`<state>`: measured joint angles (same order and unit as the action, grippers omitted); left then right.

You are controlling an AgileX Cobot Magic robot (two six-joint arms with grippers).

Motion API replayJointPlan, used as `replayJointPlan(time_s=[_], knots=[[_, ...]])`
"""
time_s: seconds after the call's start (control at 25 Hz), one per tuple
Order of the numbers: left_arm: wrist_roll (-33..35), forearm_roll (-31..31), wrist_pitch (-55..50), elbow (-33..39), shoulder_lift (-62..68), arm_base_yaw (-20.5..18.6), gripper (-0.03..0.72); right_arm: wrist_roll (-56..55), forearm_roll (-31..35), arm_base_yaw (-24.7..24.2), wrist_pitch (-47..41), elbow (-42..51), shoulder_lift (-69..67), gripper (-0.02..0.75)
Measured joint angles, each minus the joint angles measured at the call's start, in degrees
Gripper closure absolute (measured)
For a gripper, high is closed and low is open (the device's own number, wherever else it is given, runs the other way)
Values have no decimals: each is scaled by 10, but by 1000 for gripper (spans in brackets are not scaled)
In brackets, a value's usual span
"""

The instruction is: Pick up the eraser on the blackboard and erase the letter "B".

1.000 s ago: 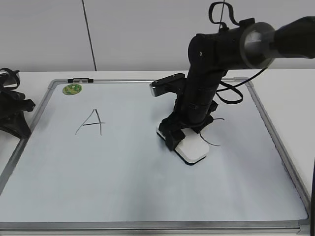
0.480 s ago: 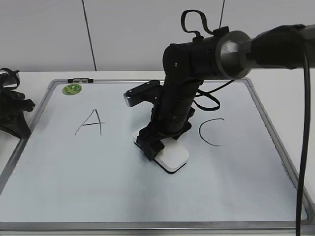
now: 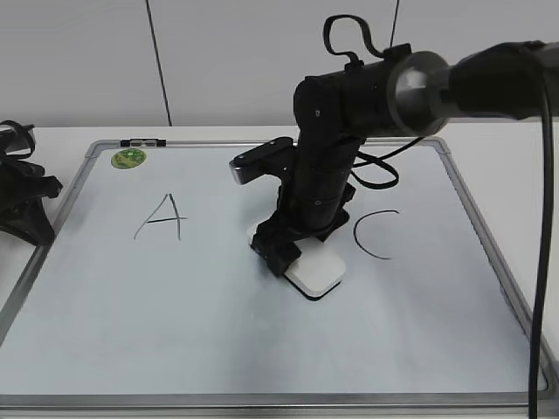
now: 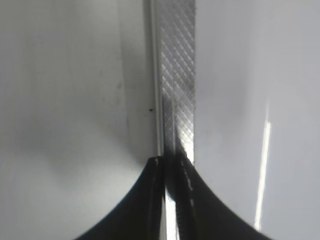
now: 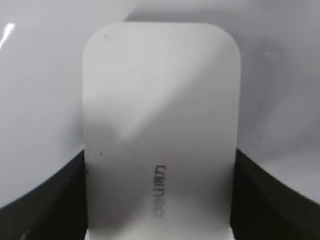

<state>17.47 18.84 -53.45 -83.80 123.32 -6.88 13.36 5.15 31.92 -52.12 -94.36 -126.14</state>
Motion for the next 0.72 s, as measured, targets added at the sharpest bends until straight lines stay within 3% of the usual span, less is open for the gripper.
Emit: replayJointPlan(time_s=[0.4,0.72], knots=[[0,1,0,0,0,0,655,-20,-56,-26,-27,-36,93,197],[0,1,0,0,0,0,654,-47,-70,-119,-79,-27,120,197]])
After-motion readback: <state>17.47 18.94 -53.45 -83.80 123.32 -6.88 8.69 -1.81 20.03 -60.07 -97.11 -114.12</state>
